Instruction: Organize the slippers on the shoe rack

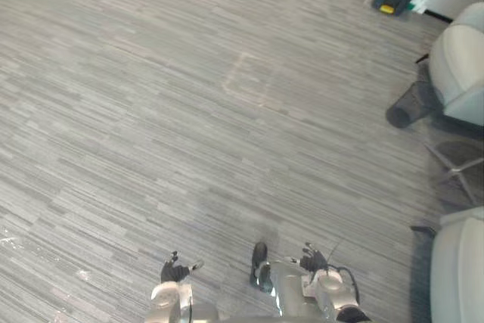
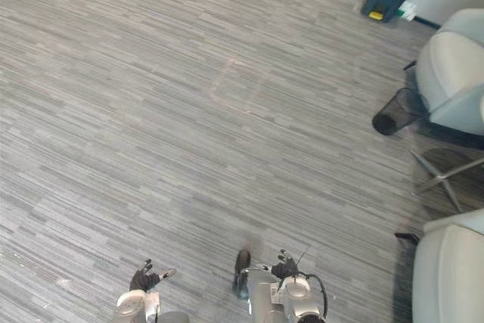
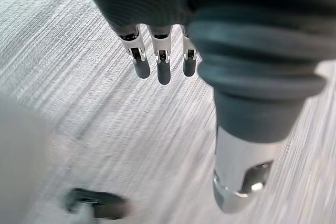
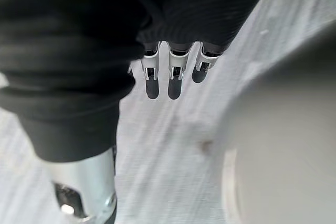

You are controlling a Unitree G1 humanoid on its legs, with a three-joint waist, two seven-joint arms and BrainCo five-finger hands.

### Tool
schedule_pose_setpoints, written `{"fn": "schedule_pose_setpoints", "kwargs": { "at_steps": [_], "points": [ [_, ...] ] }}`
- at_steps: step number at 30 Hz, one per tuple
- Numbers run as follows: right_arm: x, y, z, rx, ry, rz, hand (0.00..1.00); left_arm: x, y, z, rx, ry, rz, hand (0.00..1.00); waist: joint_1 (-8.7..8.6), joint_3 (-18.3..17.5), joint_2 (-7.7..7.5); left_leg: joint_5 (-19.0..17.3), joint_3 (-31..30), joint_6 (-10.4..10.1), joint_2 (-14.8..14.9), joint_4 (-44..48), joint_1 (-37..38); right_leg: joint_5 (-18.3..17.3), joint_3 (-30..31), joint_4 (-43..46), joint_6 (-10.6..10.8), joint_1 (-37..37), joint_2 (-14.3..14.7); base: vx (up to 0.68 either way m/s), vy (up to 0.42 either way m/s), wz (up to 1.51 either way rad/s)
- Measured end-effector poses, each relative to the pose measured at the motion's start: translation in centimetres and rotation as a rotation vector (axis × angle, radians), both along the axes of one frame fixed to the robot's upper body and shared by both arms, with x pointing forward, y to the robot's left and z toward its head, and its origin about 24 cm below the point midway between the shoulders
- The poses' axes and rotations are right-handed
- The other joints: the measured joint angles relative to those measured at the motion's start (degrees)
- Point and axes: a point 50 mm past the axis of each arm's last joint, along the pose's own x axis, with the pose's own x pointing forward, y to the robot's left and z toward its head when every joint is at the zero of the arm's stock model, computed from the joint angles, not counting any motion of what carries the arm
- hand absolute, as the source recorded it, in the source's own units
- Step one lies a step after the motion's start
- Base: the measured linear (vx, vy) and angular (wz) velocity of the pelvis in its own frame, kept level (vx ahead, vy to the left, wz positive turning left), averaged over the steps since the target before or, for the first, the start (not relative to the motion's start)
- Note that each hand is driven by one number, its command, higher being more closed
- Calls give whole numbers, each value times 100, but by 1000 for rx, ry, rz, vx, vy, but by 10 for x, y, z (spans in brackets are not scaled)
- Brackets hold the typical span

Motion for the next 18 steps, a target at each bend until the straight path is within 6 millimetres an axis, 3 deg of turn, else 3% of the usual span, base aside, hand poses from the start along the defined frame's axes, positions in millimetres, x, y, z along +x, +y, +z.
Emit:
{"fn": "schedule_pose_setpoints", "kwargs": {
  "at_steps": [1, 2, 3, 5, 6, 7, 8, 9, 10, 11, 13, 14, 15, 16, 17, 18],
  "points": [
    [-1, 8, 0, 23, -3, -2, 0, 5, 2, 4, 11, -26, -6, 0, 57, 11, -18, -319, 306, 191, 236, 786, -465, -211, 82, -78, 8, 388, 10, 670, 3, -11],
    [-1, 13, 0, 35, -2, -2, 0, 7, 3, 6, 16, -38, -8, 0, 120, 14, -58, -444, 438, 235, 321, 998, -686, -297, 141, -145, 25, 561, -1, 527, 31, -27],
    [-3, 21, -2, 55, 5, -2, 0, 12, 5, 9, 29, -61, -12, 0, 254, 19, -186, -670, 631, 297, 413, 1020, -1113, -399, 280, -343, 60, 888, -38, 520, 83, -51],
    [3, 29, 0, 70, 0, 9, 0, 14, 11, 13, 49, -82, -12, 0, 384, 43, -273, -1063, 881, 340, 398, 133, -1712, -426, 530, -609, 166, 1318, -218, 536, 132, -58],
    [5, 29, 0, 71, -1, 11, 0, 16, 12, 14, 52, -88, -9, 0, 403, 70, -321, -1097, 920, 347, 375, -97, -1780, -434, 569, -646, 178, 1365, -262, 531, 225, -59],
    [10, 33, 2, 76, -6, 19, 0, 20, 15, 17, 60, -107, -9, 0, 471, 122, -375, -1020, 985, 329, 167, -1465, -1933, -574, 663, -735, 413, 1594, -556, 537, 301, -56],
    [11, 28, 1, 61, -6, 17, 0, 19, 13, 16, 58, -105, -18, 0, 502, 113, -349, -539, 836, 214, 27, -2954, -1917, -733, 704, -857, 667, 1815, -717, 774, 457, -54],
    [9, 24, 0, 48, 5, 15, 0, 21, 12, 16, 52, -108, -17, 0, 538, 141, -364, 74, 939, 474, -95, -3158, -1798, -815, 785, -952, 782, 2015, -823, 463, 299, -18],
    [9, 26, -1, 52, 11, 17, 0, 24, 13, 17, 57, -112, -22, 0, 540, 163, -489, -5, 1008, 439, -206, -3186, -1727, -831, 806, -982, 802, 2072, -946, 561, 327, -1],
    [10, 28, -1, 53, 15, 27, 0, 25, 16, 18, 69, -112, -25, 0, 561, 129, -562, -219, 1008, 570, -354, -3172, -1666, -525, 817, -1001, 696, 2073, -972, 522, 270, 10],
    [13, 28, 1, 51, 5, 29, 0, 25, 19, 18, 71, -107, -21, 0, 564, 121, -576, -463, 1051, 750, -414, -2963, -1645, -308, 701, -758, 801, 2061, -1003, 546, 289, 15],
    [15, 26, 2, 50, -1, 19, 0, 24, 18, 16, 73, -92, -33, 0, 543, 117, -582, -776, 1068, 880, -567, -2877, -1438, -255, 814, 174, 979, 1828, -1179, 374, 207, 19],
    [14, 25, 1, 51, 0, 16, 0, 23, 18, 15, 72, -89, -36, 0, 542, 111, -591, -814, 1076, 887, -594, -2889, -1389, -224, 846, 367, 1033, 1775, -1216, 639, 351, 22],
    [9, 24, -1, 49, 18, 15, 0, 20, 20, 13, 81, -70, -51, 0, 551, 102, -615, -1047, 1088, 967, -773, -2977, -996, 105, 1115, 1856, 1365, 1250, -1404, 351, 175, 8],
    [6, 24, -3, 48, 24, 16, 0, 19, 20, 12, 82, -61, -56, 0, 545, 98, -622, -1125, 1094, 987, -825, -3003, -850, 242, 1220, 2440, 1343, 1046, -1449, 531, 231, 10],
    [-1, 24, -6, 37, 45, 36, 0, 13, 23, 8, 88, -26, -66, 0, 515, 116, -607, -1340, 1094, 1048, -969, -3153, -233, 141, 1242, 4384, 986, 369, -1551, 361, 112, 5]
  ]
}}
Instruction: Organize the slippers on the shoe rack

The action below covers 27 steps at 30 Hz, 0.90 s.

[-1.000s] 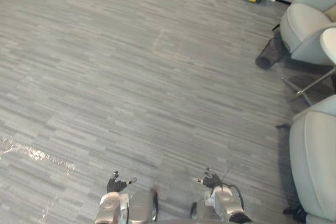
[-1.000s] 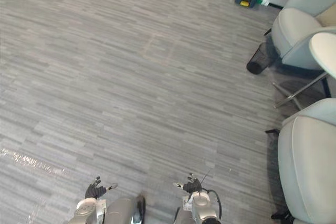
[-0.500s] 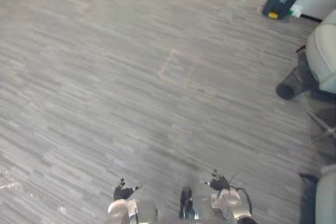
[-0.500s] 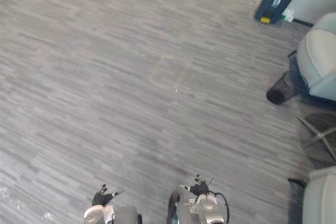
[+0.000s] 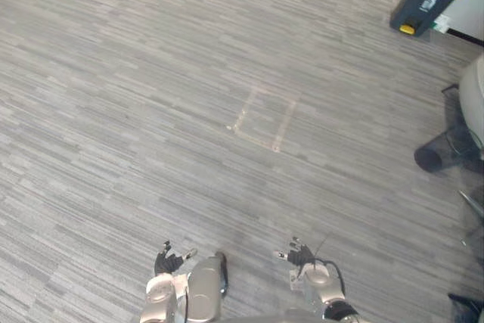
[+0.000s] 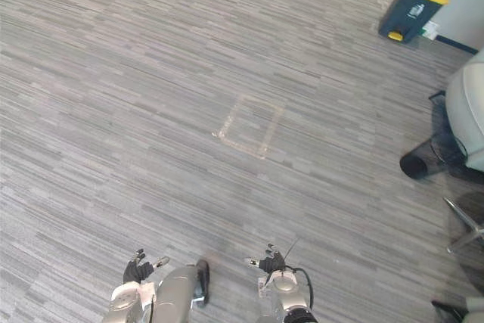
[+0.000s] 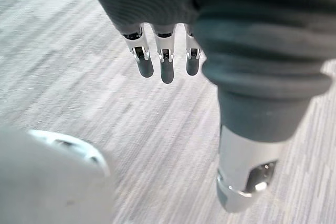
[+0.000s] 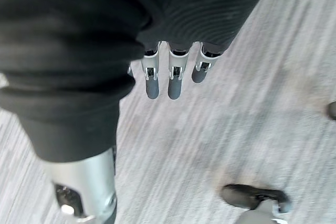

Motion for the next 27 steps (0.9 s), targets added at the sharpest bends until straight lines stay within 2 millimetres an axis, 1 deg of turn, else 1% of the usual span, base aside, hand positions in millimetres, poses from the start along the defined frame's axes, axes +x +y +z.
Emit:
{"fn": "schedule_pose_setpoints", "kwargs": {
  "at_steps": [1, 2, 3, 4, 5, 6, 7, 8, 9, 10, 11, 12, 13, 14, 15, 16, 17, 18, 19, 20, 21, 22, 23, 24, 25, 26, 27],
  "points": [
    [0, 0, 0, -1, 0, 3, 0, -1, 0, -1, 1, 6, 1, 0, -13, 8, 14, -22, 0, 14, -6, -50, 120, -52, -37, 215, -71, -86, 1, 547, 143, 5],
    [-5, -1, -2, -1, 9, 5, 0, -9, 1, -3, 2, 28, 6, 0, -101, 6, 88, -51, -21, 34, -23, -402, 664, -280, -355, 708, -341, -575, 26, 451, 105, 4],
    [-1, 0, 1, -3, -10, 12, 0, -12, 3, -4, 4, 37, 8, 0, -153, 10, 118, -49, -54, 35, -20, -638, 908, -426, -598, 614, -422, -847, 65, 526, 98, 16],
    [4, 0, 2, -6, -21, 19, 0, -15, 3, -6, 4, 50, 6, 0, -248, 39, 108, -47, -115, 34, 30, -865, 1237, -637, -977, 55, -456, -1113, 176, 337, 36, 17],
    [3, 0, 2, -7, -19, 21, 0, -15, 2, -6, 4, 50, 5, 0, -267, 49, 124, -47, -126, 34, 40, -925, 1308, -673, -1065, -160, -469, -1180, 211, 434, 8, 27],
    [5, -1, 3, -10, -31, 23, 0, -13, 0, -6, 0, 48, -3, 0, -298, 52, 120, -47, -180, 34, 103, -1189, 1615, -694, -1363, -1304, -469, -1406, 420, 441, -22, 24],
    [7, -2, 4, -12, -35, 24, 0, -13, -3, -6, -3, 49, -19, 0, -332, 54, 125, -47, -247, 34, 171, -1372, 1812, -465, -1543, -2614, -433, -1462, 668, 451, -33, 28],
    [7, -2, 4, -12, -35, 25, 0, -12, -4, -6, -3, 48, -24, 0, -347, 50, 118, -48, -279, 33, 187, -1433, 1861, -334, -1612, -3129, -416, -1463, 740, 448, -56, 45],
    [6, -2, 4, -12, -32, 23, 0, -12, -7, -7, -4, 51, -43, 0, -367, 37, 35, -57, -320, 12, 139, -1689, 2061, 247, -1873, -4539, -342, -1458, 849, 477, -94, 54],
    [5, -3, 3, -15, -26, 26, 0, -11, -7, -6, 13, 49, -74, 0, -382, 27, -66, -168, -473, -226, 45, -1852, 2334, 609, -1979, -4914, -530, -1542, 871, 511, -124, 54],
    [5, -3, 3, -17, -27, 26, 0, -11, -7, -6, 12, 52, -76, 0, -398, 32, -66, -204, -523, -285, 36, -1856, 2401, 824, -1882, -4888, -733, -1545, 889, 742, -214, 48],
    [5, -8, 3, -30, -27, 27, 0, -13, -9, -8, 9, 65, -81, 0, -446, -41, -14, -239, -766, -344, 158, -1806, 2534, 1337, -1778, -4609, -1102, -1571, 957, 671, -208, 31],
    [6, -11, 4, -33, -27, 12, 0, -15, -13, -10, 6, 73, -92, 0, -441, -159, 207, -225, -943, -369, 365, -1468, 2361, 1050, -1812, -4388, -1207, -1630, 1101, 688, -208, 24],
    [6, -12, 4, -32, -28, 8, 0, -15, -15, -10, 1, 75, -94, 0, -443, -163, 250, -213, -971, -391, 406, -1347, 2323, 1009, -1848, -4363, -1215, -1616, 1131, 562, -162, -5],
    [7, -13, 4, -27, -34, -7, 0, -16, -18, -11, -6, 83, -102, 0, -483, -157, 382, -23, -1029, -692, 523, -398, 1976, 786, -1928, -4314, -1179, -1454, 1255, 569, -145, -10],
    [8, -13, 5, -26, -39, -7, 0, -15, -18, -12, -11, 84, -92, 0, -512, -136, 427, 233, -1015, -861, 580, 233, 1760, 664, -1921, -4334, -1144, -1287, 1316, 814, -155, -23],
    [4, -11, 5, -23, -36, -1, 0, -17, -21, -13, -35, 83, -69, 0, -547, -125, 505, 1263, -922, -1023, 719, 1678, 1266, 495, -1804, -4556, -1130, -813, 1455, 651, -78, -22],
    [2, -10, 4, -22, -35, 0, 0, -18, -22, -13, -41, 84, -67, 0, -547, -142, 533, 1751, -893, -1160, 762, 2043, 1092, 445, -1772, -4640, -1113, -664, 1501, 751, -42, -43],
    [-2, -7, 3, -13, -26, -2, 0, -13, -23, -10, -44, 58, -66, 0, -516, -159, 557, 1450, -541, -979, 1124, 3267, 552, 240, -1563, -4810, -1121, -249, 1616, 699, 52, -55],
    [-5, -4, 2, -2, -19, -9, 0, -9, -21, -7, -40, 35, -65, 0, -458, -163, 506, 1072, -272, -814, 1320, 3865, 147, 87, -1356, -4854, -1082, 43, 1621, 581, 50, -60],
    [-4, -3, 2, 3, -24, -12, 0, -7, -20, -6, -37, 26, -62, 0, -435, -163, 478, 951, -221, -768, 1348, 3995, -13, 13, -1259, -4888, -1075, 162, 1618, 556, 101, -75],
    [-6, 0, 2, 14, -17, -23, 0, -5, -18, -3, -31, 7, -55, 0, -349, -151, 424, 631, -204, -653, 1354, 4039, -426, -97, -931, -5022, -1019, 470, 1584, 322, 106, -73],
    [-7, 1, 1, 17, -15, -24, 0, -4, -17, -2, -28, 4, -57, 0, -300, -146, 395, 505, -209, -623, 1333, 3917, -571, -122, -819, -5059, -974, 561, 1539, 515, 225, -121],
    [-4, 4, 2, 28, -17, -26, 0, -2, -15, 0, -24, -11, -48, 0, -222, -123, 344, 208, -336, -626, 1212, 3378, -869, -129, -506, -5024, -870, 700, 1425, 558, 402, -143],
    [0, 6, 4, 32, -29, -26, 0, 1, -14, 2, -21, -30, -48, 0, -165, -85, 281, 31, -735, -688, 976, 2252, -1198, -235, -136, -4950, -700, 740, 1225, 455, 354, -142],
    [2, 5, 4, 32, -31, -27, 0, 2, -15, 3, -20, -36, -49, 0, -158, -81, 290, 56, -972, -731, 869, 1782, -1236, -317, -5, -4878, -569, 729, 1145, 482, 506, -152],
    [2, 1, 3, 23, -26, -34, 0, 1, -20, 1, -34, -28, -51, 0, -121, -108, 456, 412, -1802, -1066, 761, 229, -1108, -570, 331, -4637, -209, 621, 1107, 346, 429, -138]
  ]
}}
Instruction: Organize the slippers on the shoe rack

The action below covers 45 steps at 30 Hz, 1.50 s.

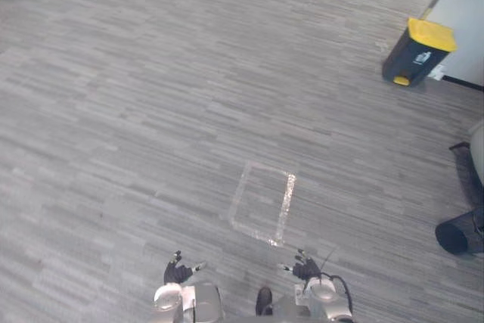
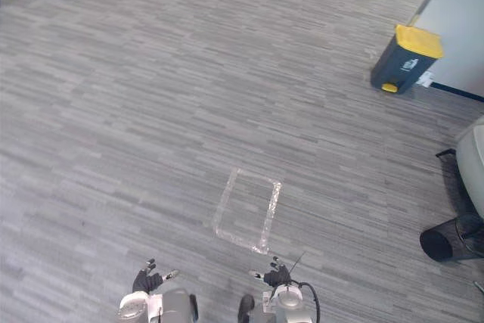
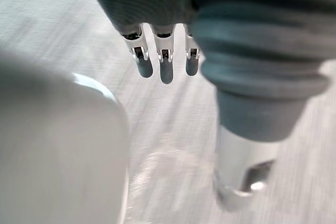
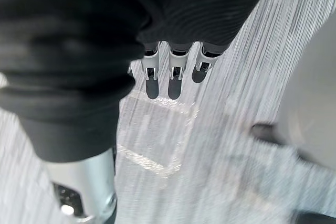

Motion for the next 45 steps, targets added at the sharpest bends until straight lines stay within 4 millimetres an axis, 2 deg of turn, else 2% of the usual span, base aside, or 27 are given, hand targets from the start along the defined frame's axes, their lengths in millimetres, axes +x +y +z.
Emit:
{"fn": "schedule_pose_setpoints", "kwargs": {
  "at_steps": [1, 3, 4, 6, 7, 9, 11, 13, 15, 16, 17, 19, 20, 22, 24, 25, 26, 27, 28, 30, 32, 35, 37, 38, 40, 41, 45],
  "points": [
    [-4, 4, -2, 12, 17, -6, 0, 3, 2, -1, 1, 9, 4, 0, -7, 45, -109, 349, 322, -79, -116, -210, 308, -118, 327, 154, 144, 34, -157, 404, 468, -128],
    [-12, 10, -6, 20, 39, 23, 0, -8, 5, -5, 1, 34, 24, 0, 10, -39, -179, 30, 156, -392, -452, -246, 636, -31, 458, 403, 24, -79, -54, 290, 276, -98],
    [-18, 7, -9, 16, 61, 15, 0, -9, 4, -5, -3, 36, 28, 0, -21, -108, -241, -166, 284, 227, -601, -75, 791, -155, 467, 660, -49, -124, -58, 288, 270, -100],
    [-25, 8, -12, 22, 84, 5, 0, -14, 6, -7, -4, 49, 41, 0, 34, -207, -168, -381, 832, 525, -500, 28, 939, -263, 510, 1258, 43, -346, -184, 309, 316, -128],
    [-26, 8, -12, 24, 82, 10, 0, -16, 7, -8, -6, 55, 48, 0, 28, -254, -252, -453, 1147, 647, -496, -46, 1153, -234, 298, 1872, 165, -619, -302, 268, 290, -135],
    [-24, 8, -11, 20, 70, 20, 0, -17, 9, -8, -3, 64, 43, 0, 10, -214, -260, -561, 1494, 835, -513, -101, 1567, -133, -296, 2970, 269, -937, -590, 293, 214, -124],
    [-19, 8, -9, 23, 56, 33, 0, -20, 11, -11, 11, 95, 15, 0, -58, -171, -259, -605, 1618, 907, -506, -380, 2151, -379, -1360, 3741, -129, -1055, -985, 258, 116, -100],
    [-17, 9, -9, 23, 58, 52, 0, -23, 15, -13, 20, 114, 10, 0, -138, -164, -239, -603, 1959, 905, -333, -850, 2586, -564, -2159, 3386, -306, -1232, -973, 197, 65, -82],
    [-12, 6, -7, 13, 43, 60, 0, -22, 14, -13, 19, 117, 9, 0, -149, -139, -254, -602, 2129, 902, -303, -1066, 2727, -535, -2387, 2796, -286, -1446, -879, 181, 30, -76],
    [-4, 1, -5, -5, 31, 68, 0, -20, 13, -13, 15, 117, 3, 0, -158, -81, -240, -599, 2351, 896, -268, -1267, 2824, -232, -2564, 1791, -325, -1711, -681, 192, -4, -56],
    [-3, 0, -5, -8, 30, 67, 0, -19, 12, -13, 15, 116, 0, 0, -159, -69, -236, -597, 2370, 894, -265, -1295, 2837, -151, -2583, 1602, -323, -1747, -644, 192, -16, -57],
    [-1, -6, -4, -25, 24, 68, 0, -16, 9, -13, 14, 115, -29, 0, -202, 52, -310, -546, 2397, 678, -358, -1559, 3012, 739, -2630, 164, -332, -1803, -423, 246, -62, -16],
    [-1, -7, -4, -26, 24, 67, 0, -16, 8, -13, 14, 115, -35, 0, -207, 52, -325, -555, 2369, 661, -380, -1578, 3042, 801, -2626, 105, -364, -1814, -430, 356, -115, 16],
    [0, -15, -3, -43, 22, 61, 0, -13, 3, -13, 7, 112, -72, 0, -269, 70, -274, -677, 1971, 445, -253, -1571, 3278, 1333, -2513, 370, -887, -1824, -287, 367, -144, 39],
    [-1, -16, -4, -42, 26, 51, 0, -14, 1, -13, 0, 110, -73, 0, -259, 20, -185, -674, 1763, 436, -100, -1128, 3064, 1081, -2576, 489, -886, -1799, -213, 395, -211, 16],
    [-1, -19, -4, -44, 27, 37, 0, -13, -2, -13, -8, 109, -73, 0, -262, -13, -72, -646, 1584, 380, 83, -259, 2729, 919, -2590, 464, -905, -1689, -67, 409, -225, -5],
    [-2, -22, -4, -47, 30, 30, 0, -13, -3, -13, -12, 108, -72, 0, -263, -21, 16, -564, 1486, 248, 202, 263, 2551, 851, -2593, 410, -920, -1579, 54, 445, -196, -31],
    [-3, -25, -4, -55, 32, 24, 0, -13, -8, -14, -26, 107, -75, 0, -266, -23, 205, -171, 1313, -155, 476, 1379, 2181, 783, -2558, 244, -1005, -1263, 312, 444, -129, -49],
    [-4, -25, -4, -54, 34, 23, 0, -13, -11, -14, -29, 106, -84, 0, -262, -24, 299, -26, 1230, -221, 753, 2451, 1803, 705, -2469, 34, -1075, -920, 532, 440, -99, -47],
    [-7, -24, -6, -50, 46, 15, 0, -9, -9, -11, -19, 86, -94, 0, -262, 8, 239, -99, 1273, -114, 913, 3106, 1404, 614, -2341, -173, -1167, -568, 645, 446, -63, -40],
    [-10, -23, -8, -50, 67, 4, 0, -3, -3, -6, -2, 56, -98, 0, -188, 36, 73, -265, 1363, -33, 870, 2978, 938, 654, -2121, -455, -1096, -168, 637, 413, -33, -55],
    [-10, -25, -8, -50, 66, -22, 0, 2, -3, -3, 2, 27, -98, 0, -120, 69, 12, -483, 1224, 21, 590, 1197, 632, 709, -1679, -701, -1008, 120, 557, 326, 115, -71],
    [-10, -24, -8, -52, 66, -25, 0, 2, -4, -3, 1, 26, -97, 0, -120, 71, 11, -269, 242, 46, 65, -465, 600, 686, -1350, -787, -819, 185, 394, 244, 248, -76],
    [-12, -25, -9, -53, 71, -26, 0, 1, -5, -3, -4, 28, -92, 0, -98, 79, 18, 209, -430, -22, -181, -992, 628, 649, -1099, -779, -655, 212, 303, 237, 270, -75],
    [-14, -26, -9, -56, 74, -31, 0, 0, -7, -4, -20, 31, -69, 0, -31, 83, 35, 794, -649, -41, -389, -1182, 883, 579, -820, -759, -467, 242, 227, 254, 323, -75],
    [-19, -19, -12, -36, 86, -34, 0, 0, -2, -4, -15, 29, -55, 0, -30, 66, -113, 665, -369, 30, -460, -1147, 942, 511, -679, -722, -356, 264, 70, 268, 334, -68],
    [-25, -7, -13, 7, 92, -56, 0, -2, 0, -4, -18, 29, -34, 0, 74, -9, -245, 257, 339, 306, -499, -846, 1110, 309, -270, -388, -91, 167, -156, 168, 207, -80]
  ]
}}
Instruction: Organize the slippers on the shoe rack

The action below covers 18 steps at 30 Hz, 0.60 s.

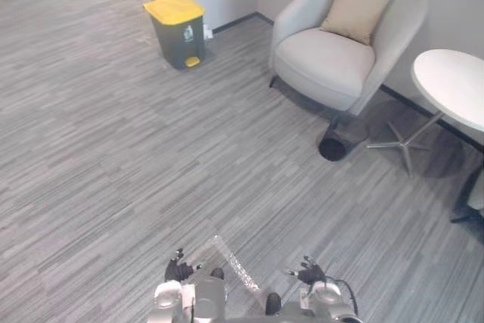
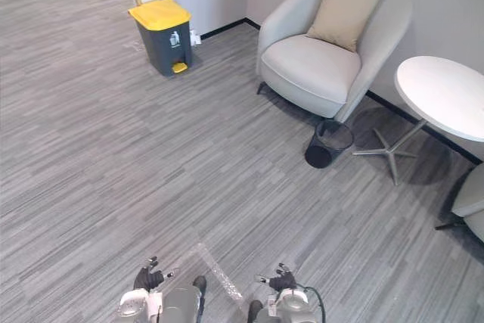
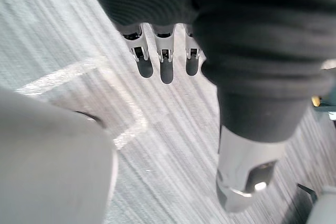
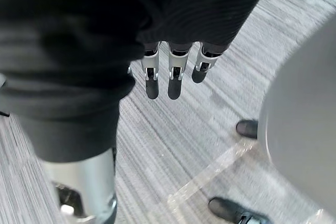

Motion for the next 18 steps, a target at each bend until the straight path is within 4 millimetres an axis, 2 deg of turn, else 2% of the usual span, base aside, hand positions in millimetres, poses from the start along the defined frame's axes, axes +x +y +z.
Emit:
{"fn": "schedule_pose_setpoints", "kwargs": {
  "at_steps": [1, 3, 4, 5, 6, 7, 8, 10, 13, 15, 16, 17, 18],
  "points": [
    [-1, 1, 1, 8, -10, -11, 0, -1, 1, -1, -1, 5, 5, 0, -16, -30, -16, -123, 223, 77, -4, 60, 64, -69, 116, 125, 85, -79, -52, 154, 206, -112],
    [-1, -2, 2, 6, -21, -23, 0, -1, -1, -2, -4, 13, 4, 0, -20, -43, 11, -202, 612, 190, 70, 79, 222, -116, 130, 520, 102, -293, -91, 107, 142, -109],
    [0, -2, 3, 7, -25, -24, 0, -3, -1, -3, -6, 22, 3, 0, -16, -65, 36, -235, 952, 245, 162, 22, 360, -148, -191, 977, 77, -507, -146, 82, 133, -130],
    [1, -1, 3, 11, -26, -21, 0, -5, 1, -4, -1, 33, -1, 0, -28, -67, 28, -233, 1316, 252, 180, -94, 596, -237, -1036, 1412, -39, -669, -406, 61, 109, -125],
    [0, -1, 3, 11, -25, -20, 0, -6, 1, -5, 0, 38, -1, 0, -34, -68, 27, -234, 1394, 254, 179, -115, 660, -259, -1269, 1479, -73, -681, -481, 86, 93, -118],
    [-1, -1, 2, 8, -19, -10, 0, -7, 2, -6, 4, 49, -8, 0, -50, -102, -30, -252, 1616, 276, 176, -126, 861, -271, -2074, 1523, -132, -641, -656, 85, 31, -100],
    [-2, -2, 1, 1, -14, 1, 0, -9, 2, -7, 4, 58, -12, 0, -53, -108, -34, -257, 1634, 276, 149, -135, 983, -272, -2262, 1463, -145, -563, -642, 85, 31, -96],
    [-2, -5, 1, -5, -13, 6, 0, -9, 1, -7, 8, 63, -33, 0, -85, -122, -25, -258, 1485, 275, 132, -167, 1011, -271, -2162, 1303, -144, -536, -559, 59, -29, -55],
    [2, -13, 2, -25, -26, 9, 0, -9, 0, -9, 15, 76, -66, 0, -228, -110, 1, -257, 1205, 271, 145, -243, 973, -169, -2088, 897, -201, -440, -396, 24, -23, -12],
    [-1, -21, 2, -44, -17, 4, 0, -9, -2, -9, 16, 78, -81, 0, -252, -87, 67, -334, 1070, 142, 258, -60, 964, -95, -2166, 577, -220, -216, -246, -19, -19, 17],
    [-3, -25, 1, -49, -12, -7, 0, -5, -4, -8, 13, 66, -88, 0, -226, -56, 99, -419, 1025, -1, 349, 300, 866, -104, -2184, 482, -246, -100, -180, -45, 11, 3],
    [-6, -30, 0, -55, -3, -27, 0, -1, -4, -5, 10, 43, -90, 0, -189, -38, 145, -374, 991, -144, 451, 1314, 384, -159, -2157, 488, -233, -73, -158, -53, 19, -6],
    [-6, -31, 1, -58, -5, -31, 0, 1, -5, -3, 5, 30, -84, 0, -193, -42, 142, -248, 939, -345, 501, 1897, 118, -177, -2112, 539, -244, -76, -158, -53, 39, -31]
  ]
}}
